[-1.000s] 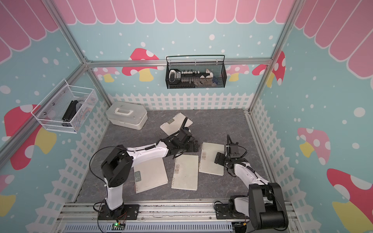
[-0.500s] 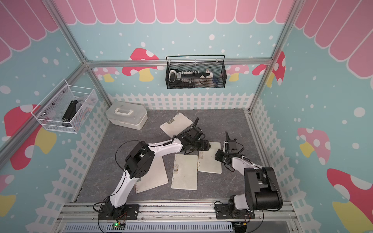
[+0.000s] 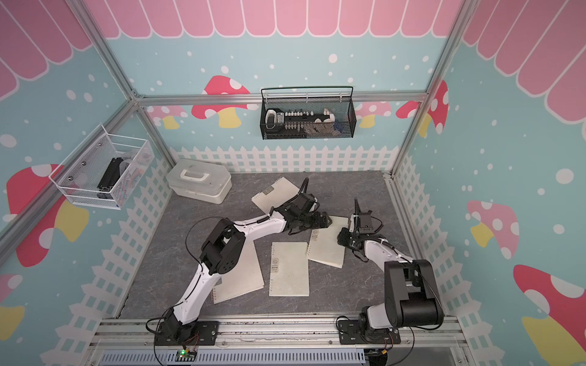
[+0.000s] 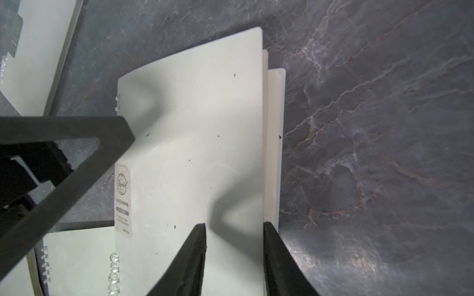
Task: Tear off pages from different notebooks
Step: Open the notebook at the center of the board.
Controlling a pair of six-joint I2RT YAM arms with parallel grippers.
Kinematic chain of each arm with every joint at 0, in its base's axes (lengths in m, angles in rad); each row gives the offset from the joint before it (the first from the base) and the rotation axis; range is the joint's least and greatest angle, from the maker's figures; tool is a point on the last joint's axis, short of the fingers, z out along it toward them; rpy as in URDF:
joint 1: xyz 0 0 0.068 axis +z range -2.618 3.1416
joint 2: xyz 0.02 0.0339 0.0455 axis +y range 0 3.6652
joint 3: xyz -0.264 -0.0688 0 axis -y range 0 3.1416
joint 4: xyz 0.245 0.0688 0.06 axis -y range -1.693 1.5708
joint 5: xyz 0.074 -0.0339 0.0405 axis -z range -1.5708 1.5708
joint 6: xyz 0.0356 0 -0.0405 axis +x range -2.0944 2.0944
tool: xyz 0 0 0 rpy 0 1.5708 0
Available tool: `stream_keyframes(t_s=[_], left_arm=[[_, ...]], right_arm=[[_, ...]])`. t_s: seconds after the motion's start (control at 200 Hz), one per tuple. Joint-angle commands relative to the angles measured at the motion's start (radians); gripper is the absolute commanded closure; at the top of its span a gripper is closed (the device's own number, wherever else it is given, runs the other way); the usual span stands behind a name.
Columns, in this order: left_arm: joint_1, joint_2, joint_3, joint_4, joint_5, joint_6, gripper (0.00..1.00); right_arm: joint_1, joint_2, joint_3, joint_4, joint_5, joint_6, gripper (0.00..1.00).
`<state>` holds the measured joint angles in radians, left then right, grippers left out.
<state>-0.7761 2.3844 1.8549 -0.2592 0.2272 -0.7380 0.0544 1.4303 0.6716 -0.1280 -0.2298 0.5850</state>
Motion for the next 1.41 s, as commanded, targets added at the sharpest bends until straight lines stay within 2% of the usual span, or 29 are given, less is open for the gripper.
stream_keyframes(t_s=[0.0,0.35,0.625,0.75,0.951,1.101,1.196,1.401], left_arm=[[0.001,-0.040,-0.063,0.010,0.030,-0.032,0.01],[-0.003,-0.074,-0.116,0.061,0.060,-0.076,0.01],[-0.018,-0.108,-0.140,0.107,0.089,-0.106,0.01],[-0.022,-0.111,-0.146,0.128,0.106,-0.123,0.01],[-0.017,-0.132,-0.179,0.143,0.109,-0.130,0.01],[-0.004,-0.153,-0.212,0.153,0.114,-0.132,0.01],[0.006,-0.171,-0.238,0.160,0.118,-0.132,0.01],[0.025,-0.212,-0.288,0.189,0.125,-0.133,0.01]], right_arm=[[0.008,-0.041,0.012,0.005,-0.055,0.016,0.62],[0.008,-0.112,0.000,-0.016,-0.105,0.016,0.62],[0.010,-0.128,0.069,-0.175,-0.020,-0.071,0.55],[0.009,-0.137,0.079,-0.193,-0.023,-0.087,0.54],[0.009,-0.117,0.080,-0.172,-0.079,-0.089,0.54],[0.012,-0.139,0.101,-0.219,-0.040,-0.112,0.57],[0.012,-0.170,0.103,-0.216,-0.058,-0.111,0.61],[0.024,-0.171,0.115,-0.204,-0.106,-0.107,0.60]])
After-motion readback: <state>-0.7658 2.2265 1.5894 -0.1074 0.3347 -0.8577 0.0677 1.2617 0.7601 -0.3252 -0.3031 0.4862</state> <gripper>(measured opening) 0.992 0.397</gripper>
